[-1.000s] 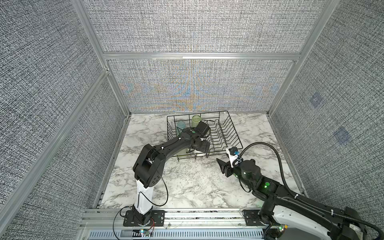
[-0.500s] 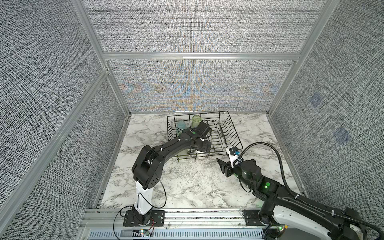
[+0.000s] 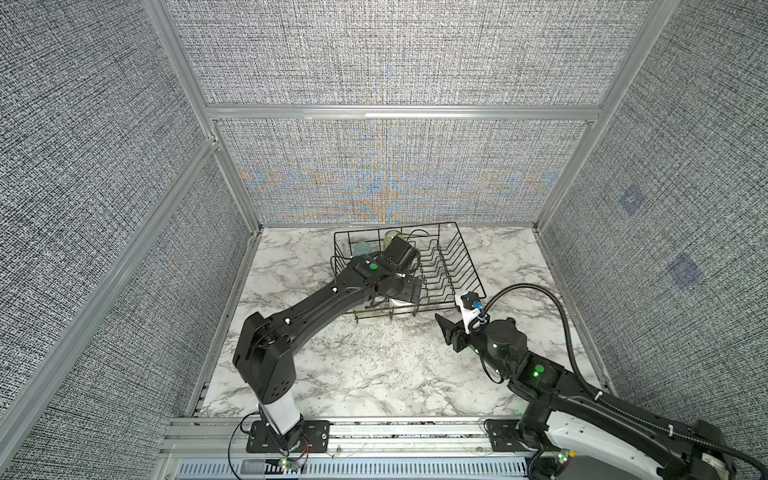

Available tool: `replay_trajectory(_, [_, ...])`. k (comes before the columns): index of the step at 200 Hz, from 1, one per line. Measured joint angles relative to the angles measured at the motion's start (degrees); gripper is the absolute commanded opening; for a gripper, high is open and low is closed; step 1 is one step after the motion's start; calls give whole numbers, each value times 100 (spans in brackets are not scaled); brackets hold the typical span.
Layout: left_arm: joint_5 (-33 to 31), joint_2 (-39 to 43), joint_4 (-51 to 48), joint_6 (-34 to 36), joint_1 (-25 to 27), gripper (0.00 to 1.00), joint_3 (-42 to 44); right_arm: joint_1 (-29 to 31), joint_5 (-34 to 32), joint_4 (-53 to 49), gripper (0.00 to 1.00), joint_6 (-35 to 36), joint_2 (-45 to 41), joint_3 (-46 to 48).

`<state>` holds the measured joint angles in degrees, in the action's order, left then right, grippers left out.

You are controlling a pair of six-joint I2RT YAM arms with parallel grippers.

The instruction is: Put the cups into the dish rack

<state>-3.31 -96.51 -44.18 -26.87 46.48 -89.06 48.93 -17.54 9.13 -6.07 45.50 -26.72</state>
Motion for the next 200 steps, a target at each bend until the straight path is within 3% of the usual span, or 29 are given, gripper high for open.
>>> replay_trajectory(23, [-197, 494, -79, -7, -2, 90, 142, -140, 9, -46, 69, 90, -7, -83])
replay_trajectory(30, [-291, 651, -79, 9, -2, 90, 219, -197, 26, -81, 76, 96, -2, -111])
replay_trajectory(37, [-380, 793, -55, 35, -2, 90, 310, -267, 55, -142, 96, 116, 4, -151])
replay_trajectory(40, [-431, 859, -52, 35, -2, 90, 354, -297, 74, -166, 99, 133, 11, -170])
replay_trajectory(98, [-1849, 2247, 461, 155, -107, 98, 1829, -1410, 284, -428, 99, 175, 33, -260])
replay_trajectory(151, [-2688, 3707, 1735, 664, -1180, 100, 4002, -2468, 446, -201, 99, 94, -81, 332])
replay_trajectory(200, [-3598, 4225, 3674, 1718, -1781, 100, 5849, -2929, -55, 457, 99, 273, 199, 719])
